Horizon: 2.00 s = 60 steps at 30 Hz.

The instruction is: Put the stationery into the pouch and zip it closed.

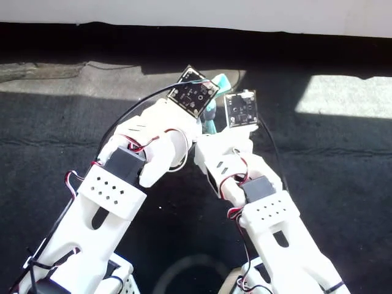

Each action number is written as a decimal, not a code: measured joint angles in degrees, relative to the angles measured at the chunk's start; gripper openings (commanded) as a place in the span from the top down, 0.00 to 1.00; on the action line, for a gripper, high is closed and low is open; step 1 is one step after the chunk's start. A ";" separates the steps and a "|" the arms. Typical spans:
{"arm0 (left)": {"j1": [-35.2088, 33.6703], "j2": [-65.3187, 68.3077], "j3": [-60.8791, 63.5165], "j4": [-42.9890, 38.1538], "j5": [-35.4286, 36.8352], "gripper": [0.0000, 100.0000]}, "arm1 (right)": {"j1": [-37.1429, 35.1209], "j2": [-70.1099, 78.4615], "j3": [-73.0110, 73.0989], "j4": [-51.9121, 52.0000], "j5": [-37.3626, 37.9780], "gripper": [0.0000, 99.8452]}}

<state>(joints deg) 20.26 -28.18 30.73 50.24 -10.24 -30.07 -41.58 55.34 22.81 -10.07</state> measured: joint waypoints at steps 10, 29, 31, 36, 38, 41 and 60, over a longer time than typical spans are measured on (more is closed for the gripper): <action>-1.14 -0.09 -0.09 0.00 0.00 0.99 | -1.58 2.29 -4.48 0.09 4.13 0.63; -0.97 -0.18 1.14 -0.09 -3.16 0.99 | 1.32 2.99 -5.36 -1.49 15.47 0.63; -0.97 -0.18 1.14 -0.09 -3.16 0.99 | 1.32 3.08 -6.07 -1.49 15.56 0.63; -1.58 -0.18 1.32 -0.09 -3.16 0.99 | 4.40 2.64 -9.93 -1.85 15.38 0.63; -1.49 -0.09 1.32 -0.09 -3.16 0.99 | 5.27 2.11 -10.90 -2.11 15.38 0.63; -1.49 -0.09 1.32 -0.09 -3.16 0.99 | 5.63 0.62 -10.90 -2.11 15.38 0.63; -1.49 -0.09 1.41 0.00 -3.25 0.99 | 2.46 -6.33 -5.71 -0.88 15.47 0.94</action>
<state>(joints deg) 18.77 -28.26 32.13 50.24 -13.49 -27.60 -47.91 49.63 21.93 5.41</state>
